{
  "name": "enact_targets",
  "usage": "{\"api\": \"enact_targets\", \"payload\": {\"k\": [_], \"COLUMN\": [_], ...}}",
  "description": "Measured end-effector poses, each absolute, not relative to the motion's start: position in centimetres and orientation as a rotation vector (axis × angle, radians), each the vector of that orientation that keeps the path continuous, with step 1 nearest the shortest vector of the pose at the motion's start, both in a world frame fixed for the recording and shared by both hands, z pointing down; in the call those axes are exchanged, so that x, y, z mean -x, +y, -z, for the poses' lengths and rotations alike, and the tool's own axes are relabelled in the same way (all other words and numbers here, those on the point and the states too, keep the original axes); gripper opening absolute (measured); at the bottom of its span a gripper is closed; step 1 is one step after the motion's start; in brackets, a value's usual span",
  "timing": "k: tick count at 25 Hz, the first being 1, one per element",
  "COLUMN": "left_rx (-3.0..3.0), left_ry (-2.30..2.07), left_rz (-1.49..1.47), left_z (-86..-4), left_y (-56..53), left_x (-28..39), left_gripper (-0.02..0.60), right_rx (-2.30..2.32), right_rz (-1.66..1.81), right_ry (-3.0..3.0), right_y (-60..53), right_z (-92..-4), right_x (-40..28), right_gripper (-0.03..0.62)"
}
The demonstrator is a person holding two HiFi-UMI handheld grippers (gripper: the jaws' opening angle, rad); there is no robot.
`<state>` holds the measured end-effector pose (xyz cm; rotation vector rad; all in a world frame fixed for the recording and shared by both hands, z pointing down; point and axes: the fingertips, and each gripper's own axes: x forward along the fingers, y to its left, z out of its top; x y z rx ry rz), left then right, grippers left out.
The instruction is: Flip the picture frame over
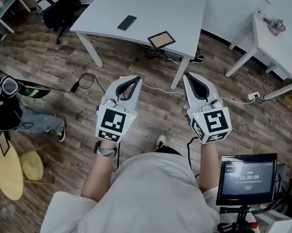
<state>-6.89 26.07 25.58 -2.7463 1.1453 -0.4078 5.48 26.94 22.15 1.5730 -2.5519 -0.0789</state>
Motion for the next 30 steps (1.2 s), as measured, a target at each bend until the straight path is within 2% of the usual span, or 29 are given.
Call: {"api": "enact_targets", "payload": {"k": [16, 25, 30], "left_rx": [2.715, 2.738, 2.767], "left_ry": [1.341, 1.376, 1.414], "left_rz": [0.429, 0.459, 0.459], "left_z": [-26.7, -28.7, -30.4], "left_y": [17.5, 14.1, 10.6], "left_x": [0.9, 0.5, 2.0], "left_gripper": [0.003, 0.003, 0.003], "right_rx": [-1.448, -1.378, -1.325], "right_rz": [0.119, 0.089, 0.09], "right_ry": [-2.556, -2.538, -2.492], "right_y": [17.9, 13.0, 9.5], "right_z": [-23.4, -25.7, -27.6], "right_x": [-13.6, -13.4, -12.0], "right_gripper": [0.003, 0.005, 0.028]}}
